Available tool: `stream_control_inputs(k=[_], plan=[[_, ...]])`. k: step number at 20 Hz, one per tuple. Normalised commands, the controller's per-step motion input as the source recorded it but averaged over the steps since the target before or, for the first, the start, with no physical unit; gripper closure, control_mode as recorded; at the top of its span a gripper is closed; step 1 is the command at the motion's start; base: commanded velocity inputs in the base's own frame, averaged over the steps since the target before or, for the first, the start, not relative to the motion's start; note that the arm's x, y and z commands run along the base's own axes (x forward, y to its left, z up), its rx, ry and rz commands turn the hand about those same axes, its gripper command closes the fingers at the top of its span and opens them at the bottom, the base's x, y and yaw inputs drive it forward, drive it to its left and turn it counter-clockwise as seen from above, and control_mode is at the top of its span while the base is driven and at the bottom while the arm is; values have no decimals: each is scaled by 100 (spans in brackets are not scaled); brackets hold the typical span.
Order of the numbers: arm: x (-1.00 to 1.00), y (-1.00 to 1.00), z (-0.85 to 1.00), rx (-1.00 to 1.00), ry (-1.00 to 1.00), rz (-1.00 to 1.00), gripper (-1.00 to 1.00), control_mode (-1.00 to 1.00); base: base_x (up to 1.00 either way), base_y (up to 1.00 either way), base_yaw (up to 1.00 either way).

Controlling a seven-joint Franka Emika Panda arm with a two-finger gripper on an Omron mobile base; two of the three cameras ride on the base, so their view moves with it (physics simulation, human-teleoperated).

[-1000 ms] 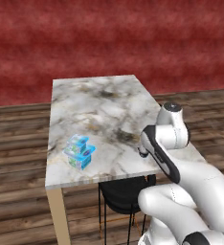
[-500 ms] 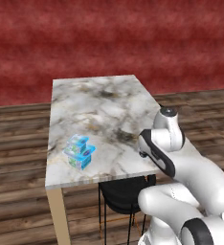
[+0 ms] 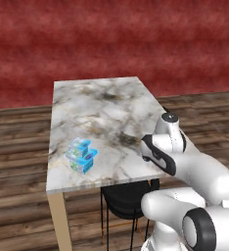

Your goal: Stack the yogurt containers by placing the smaller containers on top of the larger containers.

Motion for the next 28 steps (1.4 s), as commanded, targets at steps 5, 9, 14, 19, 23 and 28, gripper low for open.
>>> stream_control_inputs(k=[5, 9, 14, 19, 23, 28], plan=[[16, -10, -7, 0, 0, 0, -100, -100, 0, 0, 0], [14, -4, -5, 0, 0, 0, -100, -100, 0, 0, 0], [7, 0, -6, 0, 0, 0, -100, -100, 0, 0, 0], [1, 0, -10, 0, 0, 0, -100, -100, 0, 0, 0], [0, 1, -14, 0, 0, 0, -100, -100, 0, 0, 0], [0, 5, -17, 0, 0, 0, -100, -100, 0, 0, 0]])
